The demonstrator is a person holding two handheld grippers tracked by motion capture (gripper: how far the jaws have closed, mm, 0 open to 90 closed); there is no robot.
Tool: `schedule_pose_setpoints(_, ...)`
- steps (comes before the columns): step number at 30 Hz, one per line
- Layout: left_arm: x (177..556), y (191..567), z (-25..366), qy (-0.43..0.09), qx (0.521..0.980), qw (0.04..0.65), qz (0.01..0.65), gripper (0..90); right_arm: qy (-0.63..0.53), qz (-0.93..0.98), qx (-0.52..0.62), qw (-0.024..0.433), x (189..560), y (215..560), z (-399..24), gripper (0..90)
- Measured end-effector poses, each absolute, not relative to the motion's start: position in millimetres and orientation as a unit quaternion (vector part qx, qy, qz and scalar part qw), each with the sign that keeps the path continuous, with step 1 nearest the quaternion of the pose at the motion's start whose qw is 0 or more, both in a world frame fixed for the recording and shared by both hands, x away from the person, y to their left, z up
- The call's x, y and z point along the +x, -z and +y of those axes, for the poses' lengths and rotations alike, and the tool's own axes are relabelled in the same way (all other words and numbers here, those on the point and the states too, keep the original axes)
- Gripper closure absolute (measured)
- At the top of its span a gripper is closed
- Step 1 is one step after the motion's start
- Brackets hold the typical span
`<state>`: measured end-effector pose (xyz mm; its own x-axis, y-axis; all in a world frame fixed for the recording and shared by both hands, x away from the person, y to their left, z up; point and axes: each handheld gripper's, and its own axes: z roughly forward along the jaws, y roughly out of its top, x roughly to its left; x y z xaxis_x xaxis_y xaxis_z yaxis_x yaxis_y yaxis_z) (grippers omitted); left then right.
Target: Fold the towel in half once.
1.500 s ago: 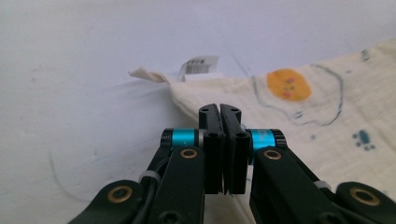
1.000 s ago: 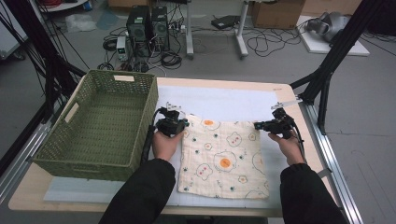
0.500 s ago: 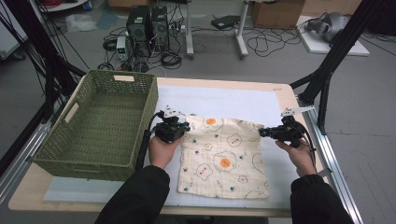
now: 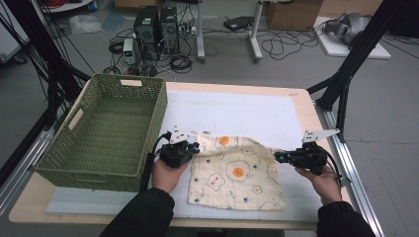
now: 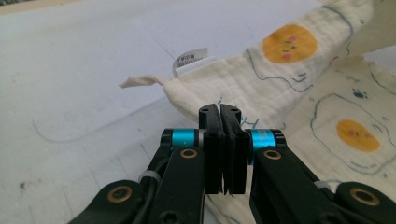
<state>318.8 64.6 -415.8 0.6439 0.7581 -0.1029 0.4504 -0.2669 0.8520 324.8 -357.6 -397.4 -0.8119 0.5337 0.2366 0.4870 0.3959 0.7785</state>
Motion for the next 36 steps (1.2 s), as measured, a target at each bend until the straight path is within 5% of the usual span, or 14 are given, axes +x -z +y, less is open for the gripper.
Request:
schedule_pose_setpoints(10,293,432,70,-0.134,0.801,0.45,0.371,87.2,-0.433,0.852,0.295,-0.004,291,420,-359,89.1)
schedule_pose_setpoints(19,286,413,84,-0.121,0.789,0.476,0.368,69.0,-0.447,0.843,0.3,0.01,281,413,-368,68.8)
schedule_pose_setpoints(28,286,408,86,-0.115,0.789,0.479,0.367,64.3,-0.431,0.857,0.28,0.008,290,420,-350,64.2)
schedule_pose_setpoints(36,282,427,69,-0.085,0.824,0.441,0.346,67.4,-0.385,0.882,0.272,0.01,292,440,-336,71.9)
